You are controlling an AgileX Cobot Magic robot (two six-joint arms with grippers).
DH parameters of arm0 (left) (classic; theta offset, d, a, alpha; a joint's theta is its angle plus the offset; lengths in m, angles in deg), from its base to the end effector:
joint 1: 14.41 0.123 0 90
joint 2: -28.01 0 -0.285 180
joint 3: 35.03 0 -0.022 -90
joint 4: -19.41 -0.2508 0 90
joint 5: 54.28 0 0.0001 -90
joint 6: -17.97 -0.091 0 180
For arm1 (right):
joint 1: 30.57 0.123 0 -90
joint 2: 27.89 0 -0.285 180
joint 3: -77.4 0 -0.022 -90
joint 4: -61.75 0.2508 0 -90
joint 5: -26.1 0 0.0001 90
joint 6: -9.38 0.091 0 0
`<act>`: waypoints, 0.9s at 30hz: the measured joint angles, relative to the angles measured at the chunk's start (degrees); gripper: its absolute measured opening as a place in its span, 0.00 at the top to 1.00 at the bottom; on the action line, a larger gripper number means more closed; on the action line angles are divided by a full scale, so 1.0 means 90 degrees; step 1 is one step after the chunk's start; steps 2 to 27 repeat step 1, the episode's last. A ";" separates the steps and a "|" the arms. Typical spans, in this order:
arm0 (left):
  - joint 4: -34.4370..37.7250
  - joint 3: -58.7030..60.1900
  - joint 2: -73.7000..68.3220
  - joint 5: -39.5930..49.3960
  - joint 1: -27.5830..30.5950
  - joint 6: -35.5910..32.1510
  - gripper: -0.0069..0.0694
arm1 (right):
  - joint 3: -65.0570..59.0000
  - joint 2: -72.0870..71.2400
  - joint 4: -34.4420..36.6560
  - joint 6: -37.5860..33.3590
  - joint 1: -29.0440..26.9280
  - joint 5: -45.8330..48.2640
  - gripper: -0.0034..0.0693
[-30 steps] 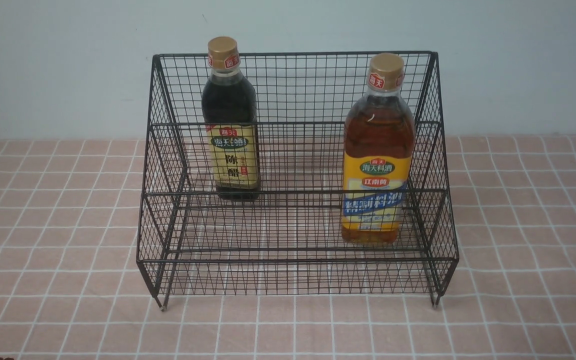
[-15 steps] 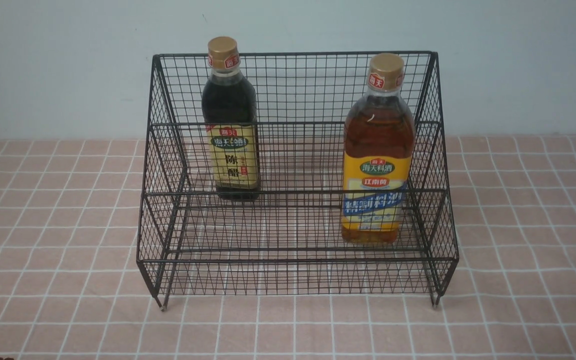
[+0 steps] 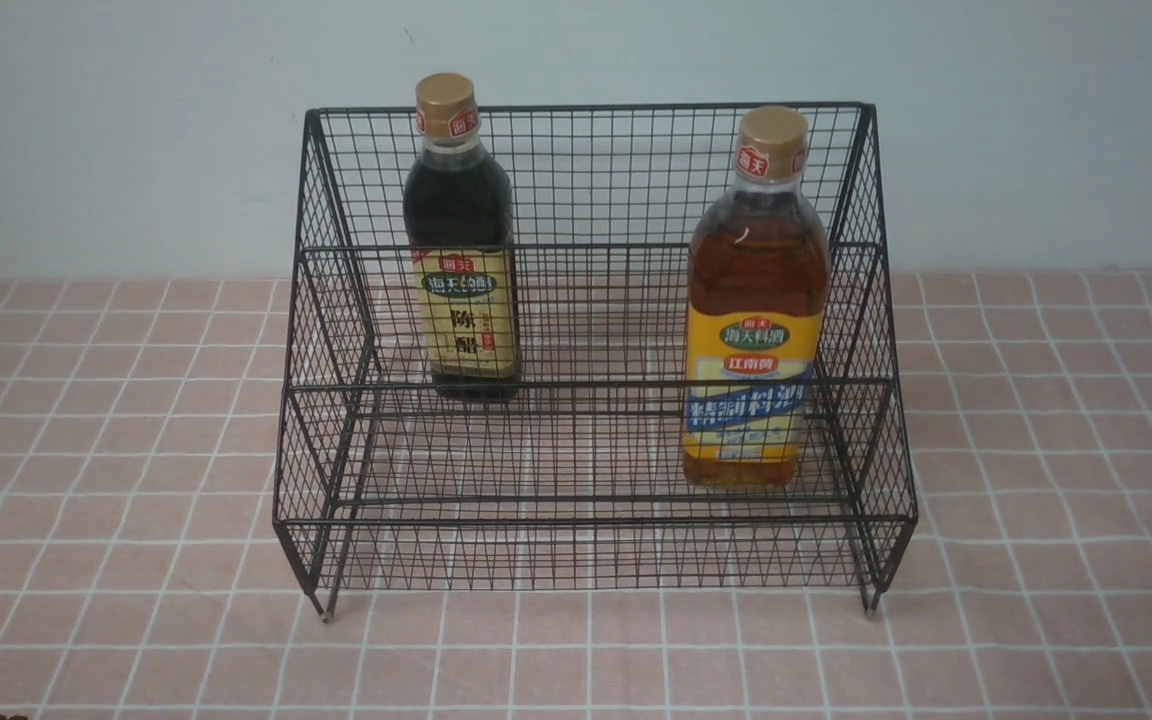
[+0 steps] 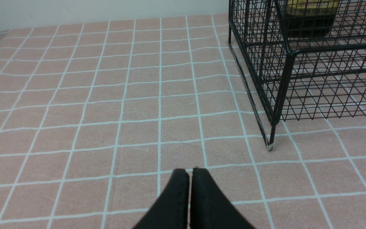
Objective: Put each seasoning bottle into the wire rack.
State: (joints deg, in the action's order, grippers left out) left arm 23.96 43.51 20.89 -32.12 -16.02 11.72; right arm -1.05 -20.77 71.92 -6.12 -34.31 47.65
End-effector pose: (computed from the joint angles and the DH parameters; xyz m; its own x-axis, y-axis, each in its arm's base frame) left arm 0.0521 -0.0042 0.1714 -0.3027 0.0440 -0.9521 0.0674 0.9974 0.0247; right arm 0.0527 0.0025 0.1733 -0.2873 -0.0862 -0.9539 -0.0272 0.9963 -0.0819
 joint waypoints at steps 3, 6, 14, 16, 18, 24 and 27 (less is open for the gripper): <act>0.0000 0.0000 0.0000 0.0000 0.0000 0.0000 0.92 | 0.0000 0.0000 0.0000 0.0000 0.0000 0.0000 0.97; 0.0000 0.0000 0.0000 0.0000 0.0000 0.0000 0.92 | 0.0000 0.0000 0.0000 0.0000 0.0000 0.0000 0.97; 0.0000 0.0000 0.0000 0.0000 0.0000 0.0000 0.92 | 0.0000 0.0000 0.0000 0.0000 0.0000 0.0000 0.97; 0.0000 0.0000 0.0000 0.0000 0.0000 0.0000 0.92 | 0.0000 0.0000 0.0000 0.0000 0.0000 0.0000 0.97; 0.0000 0.0000 0.0000 0.0000 0.0000 0.0000 0.92 | 0.0000 0.0000 0.0000 0.0000 0.0000 0.0000 0.97; 0.0000 0.0000 0.0000 0.0000 0.0000 0.0000 0.92 | 0.0000 0.0000 0.0000 0.0000 0.0000 0.0000 0.97; 0.0000 0.0000 0.0000 0.0000 0.0000 0.0000 0.92 | 0.0000 0.0000 0.0000 0.0000 0.0000 0.0000 0.97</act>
